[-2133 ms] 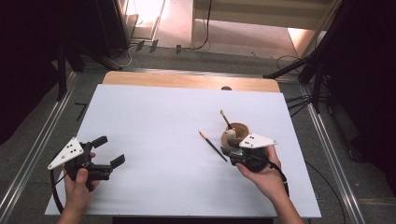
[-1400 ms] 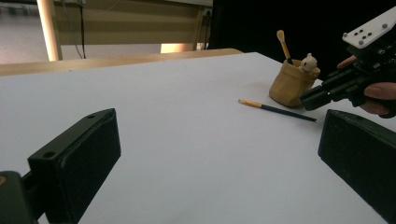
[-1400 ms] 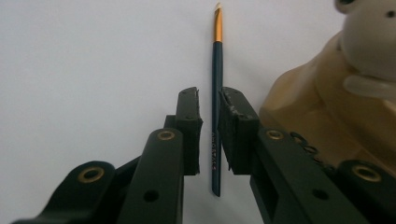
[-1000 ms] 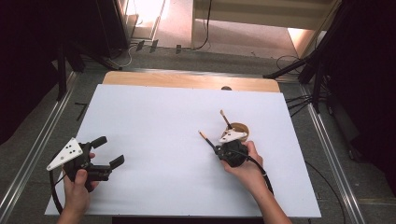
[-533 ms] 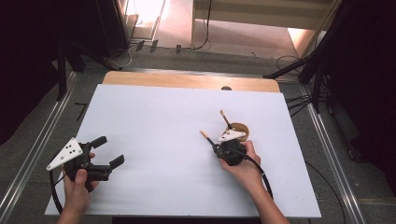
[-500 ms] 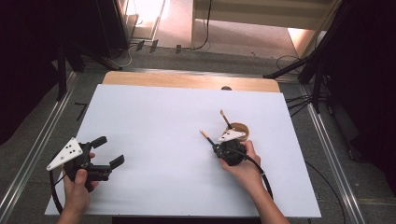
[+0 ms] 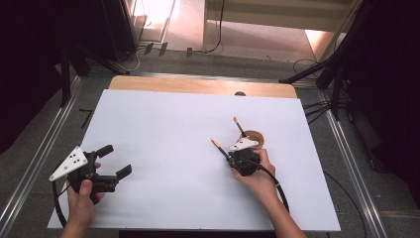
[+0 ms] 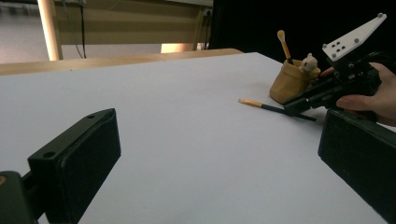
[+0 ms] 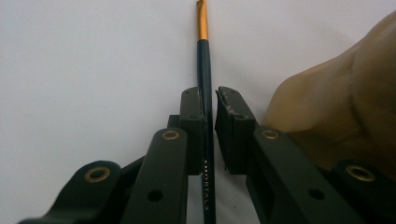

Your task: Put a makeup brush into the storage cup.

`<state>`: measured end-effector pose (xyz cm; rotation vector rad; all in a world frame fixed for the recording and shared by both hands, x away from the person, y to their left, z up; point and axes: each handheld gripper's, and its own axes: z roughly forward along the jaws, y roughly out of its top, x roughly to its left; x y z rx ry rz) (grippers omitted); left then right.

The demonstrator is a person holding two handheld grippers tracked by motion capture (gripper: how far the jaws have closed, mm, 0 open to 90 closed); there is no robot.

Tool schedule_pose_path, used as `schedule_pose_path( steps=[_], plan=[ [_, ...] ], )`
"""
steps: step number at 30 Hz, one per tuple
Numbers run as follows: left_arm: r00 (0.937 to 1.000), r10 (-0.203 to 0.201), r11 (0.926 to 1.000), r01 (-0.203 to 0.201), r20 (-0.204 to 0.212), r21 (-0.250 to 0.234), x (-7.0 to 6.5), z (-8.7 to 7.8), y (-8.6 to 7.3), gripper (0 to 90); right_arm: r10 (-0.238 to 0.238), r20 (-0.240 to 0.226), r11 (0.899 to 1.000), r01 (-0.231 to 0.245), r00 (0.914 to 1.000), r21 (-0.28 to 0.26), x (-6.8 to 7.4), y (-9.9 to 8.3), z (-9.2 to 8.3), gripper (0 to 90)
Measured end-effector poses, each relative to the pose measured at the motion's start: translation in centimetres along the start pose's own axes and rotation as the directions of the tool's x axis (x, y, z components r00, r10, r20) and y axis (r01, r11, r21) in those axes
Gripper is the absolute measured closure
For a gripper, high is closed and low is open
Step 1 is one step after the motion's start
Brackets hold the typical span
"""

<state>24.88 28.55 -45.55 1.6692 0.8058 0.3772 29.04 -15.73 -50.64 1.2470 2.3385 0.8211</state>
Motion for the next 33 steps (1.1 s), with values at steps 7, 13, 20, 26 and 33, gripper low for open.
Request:
schedule_pose_path(
  steps=[7, 13, 20, 26, 33],
  plan=[
    [1.0000, 0.001, 1.0000, -0.001, 0.001, 0.003, 0.0, 0.0, 0.0, 0.0, 0.026, -0.024, 0.999, -0.025, 0.9994, 0.021, -0.3, 0.1, 0.1, 84.3],
    [1.0000, 0.002, 1.0000, -0.002, 0.001, 0.004, 0.0, 0.0, 0.0, 0.0, 0.023, -0.037, 0.999, -0.021, 0.9990, 0.046, -0.3, 0.2, -0.1, 84.9],
    [1.0000, 0.001, 1.0000, -0.001, 0.003, -0.001, 0.0, 0.1, 0.0, 0.0, 0.064, -0.071, 0.994, -0.057, 0.9954, 0.094, -0.2, 0.2, -0.6, 85.1],
    [1.0000, 0.001, 1.0000, -0.001, 0.003, 0.000, 0.0, 0.1, 0.0, 0.0, 0.085, -0.084, 0.988, -0.073, 0.9928, 0.136, -0.3, 0.2, -0.9, 85.1],
    [1.0000, 0.001, 1.0000, -0.001, 0.003, 0.002, 0.1, 0.1, -0.1, 0.0, 0.083, -0.101, 0.980, -0.063, 0.9914, 0.186, 0.0, 0.2, -1.5, 85.1]
  ],
)
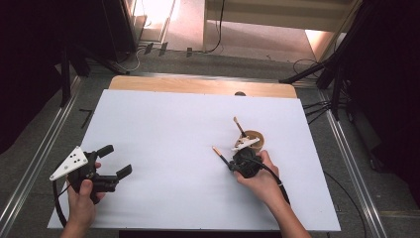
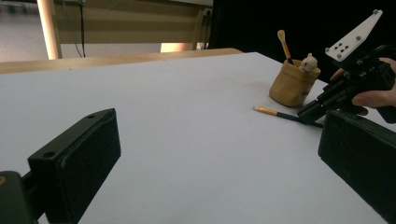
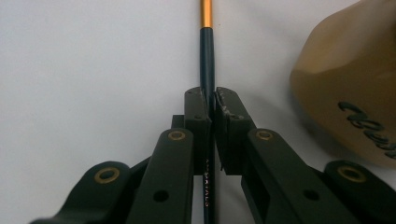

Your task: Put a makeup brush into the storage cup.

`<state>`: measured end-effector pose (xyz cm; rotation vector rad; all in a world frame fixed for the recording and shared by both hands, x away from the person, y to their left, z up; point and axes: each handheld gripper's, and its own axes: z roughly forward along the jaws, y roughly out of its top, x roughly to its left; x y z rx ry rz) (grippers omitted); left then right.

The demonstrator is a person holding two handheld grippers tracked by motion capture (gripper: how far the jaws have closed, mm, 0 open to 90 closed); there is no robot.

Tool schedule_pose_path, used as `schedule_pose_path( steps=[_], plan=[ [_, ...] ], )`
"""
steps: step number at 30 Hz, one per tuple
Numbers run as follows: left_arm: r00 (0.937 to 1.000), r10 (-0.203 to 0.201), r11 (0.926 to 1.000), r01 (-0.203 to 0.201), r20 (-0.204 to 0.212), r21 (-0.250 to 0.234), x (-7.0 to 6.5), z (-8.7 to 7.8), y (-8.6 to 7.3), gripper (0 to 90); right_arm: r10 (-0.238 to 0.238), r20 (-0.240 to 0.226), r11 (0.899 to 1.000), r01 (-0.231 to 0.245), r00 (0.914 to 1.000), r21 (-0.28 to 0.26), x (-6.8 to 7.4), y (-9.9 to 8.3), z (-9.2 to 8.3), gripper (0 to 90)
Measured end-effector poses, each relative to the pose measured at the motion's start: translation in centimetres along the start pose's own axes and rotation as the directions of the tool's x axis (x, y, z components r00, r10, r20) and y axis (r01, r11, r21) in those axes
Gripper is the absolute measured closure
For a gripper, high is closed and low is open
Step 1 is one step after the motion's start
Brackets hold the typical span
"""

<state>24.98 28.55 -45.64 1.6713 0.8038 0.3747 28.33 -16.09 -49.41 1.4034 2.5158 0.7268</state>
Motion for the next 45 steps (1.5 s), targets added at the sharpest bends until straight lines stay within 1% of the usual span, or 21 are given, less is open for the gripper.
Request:
schedule_pose_path(
  steps=[5, 9, 11, 12, 13, 14, 16, 22, 23, 24, 25, 28, 29, 31, 33, 34, 36, 38, 39, 41, 45],
  plan=[
    [1.0000, 0.005, 1.0000, -0.005, 0.000, 0.004, -0.1, 0.0, 0.1, 0.0, -0.002, -0.003, 1.000, 0.002, 1.0000, 0.019, 0.0, 0.2, 0.0, 83.6],
    [1.0000, 0.003, 1.0000, -0.003, -0.001, 0.006, 0.0, 0.0, 0.0, 0.0, 0.005, -0.019, 0.999, -0.004, 0.9998, 0.042, 0.1, 0.6, 0.0, 78.0],
    [1.0000, 0.006, 1.0000, -0.006, -0.002, 0.007, 0.0, 0.0, 0.0, 0.0, 0.001, -0.020, 0.999, 0.000, 0.9998, 0.044, 0.1, 0.7, 0.1, 73.7],
    [1.0000, 0.006, 1.0000, -0.006, -0.001, 0.005, 0.0, 0.0, 0.0, 0.0, 0.003, -0.015, 0.999, -0.002, 0.9999, 0.049, 0.3, 0.8, 0.1, 73.5],
    [1.0000, 0.006, 1.0000, -0.006, 0.001, 0.003, 0.0, 0.0, 0.0, 0.0, -0.010, -0.009, 0.999, 0.011, 0.9999, 0.053, 0.3, 0.8, 0.1, 73.3],
    [1.0000, 0.004, 1.0000, -0.004, 0.000, 0.003, 0.0, 0.0, 0.0, 0.0, -0.007, -0.010, 0.998, 0.008, 0.9999, 0.056, 0.4, 0.9, 0.1, 72.9],
    [1.0000, 0.004, 1.0000, -0.004, 0.001, 0.001, 0.0, 0.0, 0.0, 0.0, -0.006, -0.013, 0.998, 0.006, 0.9999, 0.067, 0.4, 1.0, 0.1, 73.5],
    [1.0000, 0.004, 1.0000, -0.004, 0.000, 0.001, 0.0, 0.0, 0.0, 0.0, -0.026, 0.009, 0.995, 0.025, 0.9996, 0.097, 0.5, 1.5, 0.2, 78.7],
    [1.0000, 0.004, 1.0000, -0.004, -0.001, 0.004, 0.0, -0.1, 0.0, 0.0, -0.021, 0.012, 0.995, 0.020, 0.9997, 0.103, 0.6, 1.6, 0.2, 78.8],
    [1.0000, 0.004, 1.0000, -0.004, -0.002, 0.004, 0.0, -0.1, 0.0, 0.0, -0.032, 0.012, 0.994, 0.031, 0.9994, 0.105, 0.6, 1.7, 0.2, 78.8],
    [1.0000, 0.003, 1.0000, -0.003, 0.000, 0.002, 0.0, -0.1, 0.0, 0.0, -0.021, 0.009, 0.993, 0.019, 0.9997, 0.113, 0.7, 1.8, 0.2, 78.9],
    [1.0000, 0.004, 1.0000, -0.004, 0.001, 0.000, 0.0, 0.0, 0.0, 0.0, -0.031, 0.007, 0.992, 0.030, 0.9995, 0.122, 0.7, 2.1, 0.4, 79.6],
    [1.0000, 0.005, 1.0000, -0.005, -0.001, 0.004, 0.0, -0.1, 0.0, 0.0, -0.020, 0.009, 0.991, 0.019, 0.9998, 0.133, 0.8, 2.2, 0.3, 80.1],
    [1.0000, 0.001, 1.0000, -0.001, 0.000, 0.000, -0.1, -0.1, 0.0, 0.0, -0.018, 0.010, 0.989, 0.017, 0.9998, 0.148, 0.7, 2.4, 0.3, 80.1],
    [1.0000, 0.001, 1.0000, -0.001, 0.000, -0.001, -0.1, -0.1, 0.0, 0.0, -0.021, 0.011, 0.987, 0.019, 0.9997, 0.162, 0.8, 2.6, 0.4, 80.1],
    [1.0000, 0.002, 1.0000, -0.002, 0.001, -0.001, -0.1, -0.1, 0.0, 0.0, -0.032, 0.011, 0.986, 0.030, 0.9994, 0.167, 0.7, 2.7, 0.4, 80.1],
    [1.0000, 0.002, 1.0000, -0.002, -0.002, 0.001, -0.1, -0.1, 0.1, 0.0, -0.032, 0.012, 0.983, 0.030, 0.9994, 0.182, 0.7, 2.9, 0.5, 80.1],
    [1.0000, 0.006, 1.0000, -0.006, -0.001, -0.001, -0.1, -0.2, 0.1, 0.0, -0.031, 0.013, 0.980, 0.028, 0.9994, 0.197, 0.7, 3.1, 0.5, 80.1],
    [0.9999, 0.010, 1.0000, -0.010, -0.007, 0.001, -0.1, -0.2, 0.1, 0.0, -0.022, 0.013, 0.980, 0.019, 0.9997, 0.200, 0.7, 3.1, 0.5, 80.1],
    [0.9999, 0.011, 0.9998, -0.011, -0.003, -0.014, -0.2, -0.3, 0.1, 0.0, -0.027, 0.014, 0.977, 0.024, 0.9995, 0.210, 0.7, 3.3, 0.5, 80.2],
    [0.9990, 0.045, 0.9986, -0.045, -0.009, -0.028, -0.4, -0.5, 0.3, 0.0, -0.049, 0.028, 0.972, 0.042, 0.9984, 0.233, 0.9, 3.6, 0.6, 80.5]
  ],
)
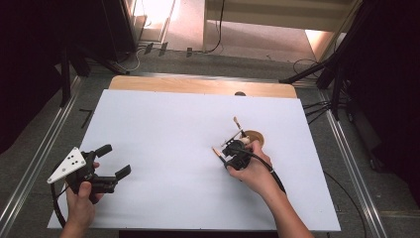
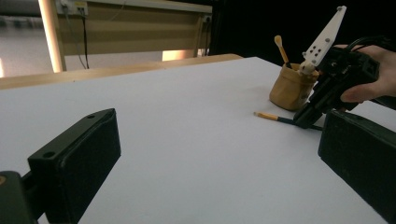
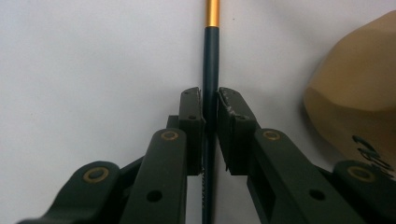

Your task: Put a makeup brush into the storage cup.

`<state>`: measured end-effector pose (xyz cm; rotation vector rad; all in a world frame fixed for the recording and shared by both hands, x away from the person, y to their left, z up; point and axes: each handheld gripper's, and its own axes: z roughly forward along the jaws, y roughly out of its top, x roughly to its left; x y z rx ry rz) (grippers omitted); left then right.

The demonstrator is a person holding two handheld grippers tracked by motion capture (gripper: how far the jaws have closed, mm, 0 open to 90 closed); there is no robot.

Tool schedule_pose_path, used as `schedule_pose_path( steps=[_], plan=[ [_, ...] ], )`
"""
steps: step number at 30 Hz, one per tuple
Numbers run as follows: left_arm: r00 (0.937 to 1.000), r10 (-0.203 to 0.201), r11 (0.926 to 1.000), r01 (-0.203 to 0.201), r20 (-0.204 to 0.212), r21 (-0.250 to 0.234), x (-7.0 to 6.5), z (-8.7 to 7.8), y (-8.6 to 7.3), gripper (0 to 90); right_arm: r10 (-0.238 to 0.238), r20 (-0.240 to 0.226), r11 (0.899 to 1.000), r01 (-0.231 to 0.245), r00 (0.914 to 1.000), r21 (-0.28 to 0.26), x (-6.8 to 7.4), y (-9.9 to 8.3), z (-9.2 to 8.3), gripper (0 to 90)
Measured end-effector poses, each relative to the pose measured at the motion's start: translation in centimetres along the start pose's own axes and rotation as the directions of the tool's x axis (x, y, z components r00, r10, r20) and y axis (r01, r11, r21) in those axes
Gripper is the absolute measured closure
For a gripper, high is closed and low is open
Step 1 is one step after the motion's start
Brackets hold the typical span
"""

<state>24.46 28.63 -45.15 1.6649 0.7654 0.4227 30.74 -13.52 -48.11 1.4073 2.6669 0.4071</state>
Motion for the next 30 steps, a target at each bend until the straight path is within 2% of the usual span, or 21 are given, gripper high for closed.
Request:
schedule_pose_path(
  steps=[3, 9, 17, 20, 23, 25, 30],
  plan=[
    [0.9998, 0.018, 0.9998, -0.018, -0.005, -0.002, -0.2, -0.1, 0.1, 0.0, -0.010, 0.009, 1.000, 0.010, 0.9999, 0.015, 0.1, 0.2, 0.0, 80.5],
    [0.9999, 0.014, 0.9998, -0.014, -0.009, 0.013, -0.2, 0.1, 0.0, 0.0, 0.000, 0.008, 0.999, 0.000, 1.0000, 0.036, 0.1, 0.5, 0.1, 80.9],
    [0.9999, 0.010, 0.9998, -0.010, -0.007, 0.020, -0.2, 0.2, 0.0, 0.0, -0.022, 0.046, 0.996, 0.018, 0.9987, 0.090, 0.8, 1.2, 0.2, 84.1],
    [1.0000, 0.008, 0.9997, -0.008, -0.005, 0.021, -0.1, 0.2, 0.0, 0.0, -0.027, 0.067, 0.996, 0.020, 0.9974, 0.092, 1.1, 1.2, 0.2, 84.4],
    [1.0000, 0.006, 0.9998, -0.006, -0.003, 0.019, -0.1, 0.2, 0.0, 0.0, -0.034, 0.078, 0.996, 0.028, 0.9964, 0.080, 1.2, 1.1, 0.2, 84.6],
    [1.0000, 0.006, 0.9998, -0.006, -0.003, 0.019, 0.0, 0.2, 0.0, 0.0, -0.027, 0.052, 0.998, 0.023, 0.9983, 0.065, 0.9, 0.9, 0.1, 84.6],
    [1.0000, -0.002, 0.9999, 0.002, -0.005, 0.016, 0.0, 0.2, -0.1, 0.0, -0.009, -0.001, 1.000, 0.009, 1.0000, -0.012, 0.3, 0.0, -0.1, 84.6]
  ],
)
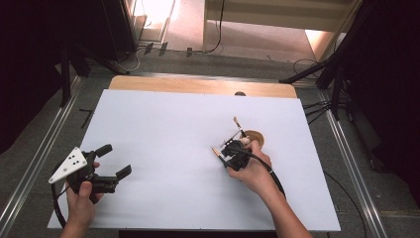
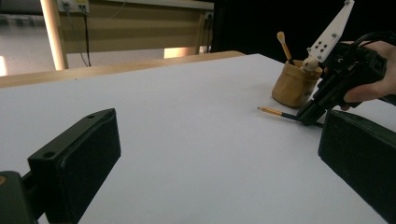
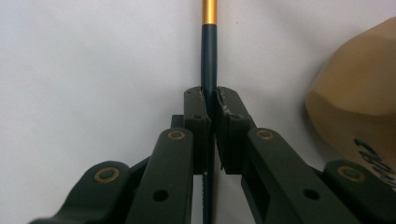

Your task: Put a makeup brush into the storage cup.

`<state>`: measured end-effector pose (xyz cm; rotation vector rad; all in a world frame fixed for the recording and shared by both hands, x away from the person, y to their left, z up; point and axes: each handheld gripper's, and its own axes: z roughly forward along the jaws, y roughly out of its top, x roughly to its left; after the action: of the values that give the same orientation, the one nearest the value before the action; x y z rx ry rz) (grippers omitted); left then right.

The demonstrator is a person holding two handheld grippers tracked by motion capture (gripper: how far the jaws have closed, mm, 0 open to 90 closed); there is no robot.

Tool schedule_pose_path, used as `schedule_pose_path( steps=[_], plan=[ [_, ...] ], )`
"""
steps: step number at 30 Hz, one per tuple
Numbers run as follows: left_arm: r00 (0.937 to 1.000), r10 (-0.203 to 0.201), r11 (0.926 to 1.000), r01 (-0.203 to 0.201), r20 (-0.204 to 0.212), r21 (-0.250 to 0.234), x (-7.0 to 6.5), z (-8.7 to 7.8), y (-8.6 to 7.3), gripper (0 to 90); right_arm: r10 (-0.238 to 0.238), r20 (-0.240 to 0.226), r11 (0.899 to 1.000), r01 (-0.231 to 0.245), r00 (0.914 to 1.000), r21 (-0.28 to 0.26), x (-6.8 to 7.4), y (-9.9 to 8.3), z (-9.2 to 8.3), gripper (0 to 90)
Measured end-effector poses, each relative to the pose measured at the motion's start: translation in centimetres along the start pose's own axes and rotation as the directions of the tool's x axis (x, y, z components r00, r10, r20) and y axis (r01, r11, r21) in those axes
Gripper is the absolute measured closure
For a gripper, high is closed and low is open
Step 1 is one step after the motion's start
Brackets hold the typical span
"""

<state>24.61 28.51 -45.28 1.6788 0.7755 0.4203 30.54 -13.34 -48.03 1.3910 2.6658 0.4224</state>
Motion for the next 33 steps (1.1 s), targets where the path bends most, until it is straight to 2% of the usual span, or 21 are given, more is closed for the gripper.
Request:
schedule_pose_path(
  steps=[4, 8, 11, 14, 16, 17, 19, 24, 26, 28, 33],
  plan=[
    [1.0000, -0.005, 1.0000, 0.005, 0.001, 0.000, -0.1, 0.1, 0.0, 0.0, 0.005, -0.029, 0.998, -0.006, 0.9996, -0.056, 0.2, -0.6, -0.3, 84.5],
    [1.0000, -0.006, 1.0000, 0.006, 0.000, 0.003, -0.1, 0.1, 0.0, 0.0, 0.005, -0.043, 0.993, -0.010, 0.9991, -0.121, 0.1, -1.1, -0.4, 84.5],
    [1.0000, -0.003, 1.0000, 0.003, -0.001, 0.004, 0.0, 0.1, -0.1, 0.0, 0.005, -0.076, 0.986, -0.018, 0.9971, -0.167, -0.1, -1.5, -0.6, 84.5],
    [1.0000, -0.001, 1.0000, 0.001, -0.003, 0.003, 0.0, 0.1, -0.1, 0.0, -0.010, -0.083, 0.977, -0.008, 0.9965, -0.212, -0.2, -1.8, -0.9, 84.5],
    [1.0000, -0.003, 1.0000, 0.003, -0.006, 0.002, 0.0, 0.0, -0.1, 0.0, -0.004, -0.097, 0.967, -0.021, 0.9953, -0.256, -0.4, -1.9, -1.3, 84.5],
    [1.0000, -0.002, 1.0000, 0.002, -0.006, 0.003, 0.0, 0.0, -0.1, 0.0, -0.005, -0.107, 0.957, -0.026, 0.9943, -0.288, -0.6, -2.0, -1.6, 84.5],
    [1.0000, -0.003, 1.0000, 0.003, -0.006, 0.002, 0.0, 0.0, -0.1, 0.0, -0.001, -0.114, 0.947, -0.035, 0.9935, -0.318, -0.8, -2.1, -1.9, 84.5],
    [1.0000, 0.003, 1.0000, -0.003, -0.003, 0.002, -0.1, 0.0, 0.0, 0.0, -0.009, -0.127, 0.929, -0.039, 0.9918, -0.368, -0.7, -2.4, -2.3, 84.5],
    [1.0000, 0.005, 1.0000, -0.005, -0.003, 0.003, -0.1, 0.0, 0.0, 0.0, -0.024, -0.124, 0.919, -0.027, 0.9920, -0.394, -0.7, -2.5, -2.3, 84.5],
    [1.0000, 0.007, 1.0000, -0.007, -0.003, 0.003, -0.1, 0.0, 0.0, 0.0, -0.016, -0.137, 0.910, -0.042, 0.9905, -0.412, -0.7, -2.6, -2.4, 84.4],
    [0.9999, 0.010, 0.9999, -0.010, -0.007, 0.003, -0.1, 0.0, 0.1, 0.0, -0.034, -0.153, 0.881, -0.042, 0.9877, -0.472, -0.8, -2.7, -2.7, 84.5]
  ],
)
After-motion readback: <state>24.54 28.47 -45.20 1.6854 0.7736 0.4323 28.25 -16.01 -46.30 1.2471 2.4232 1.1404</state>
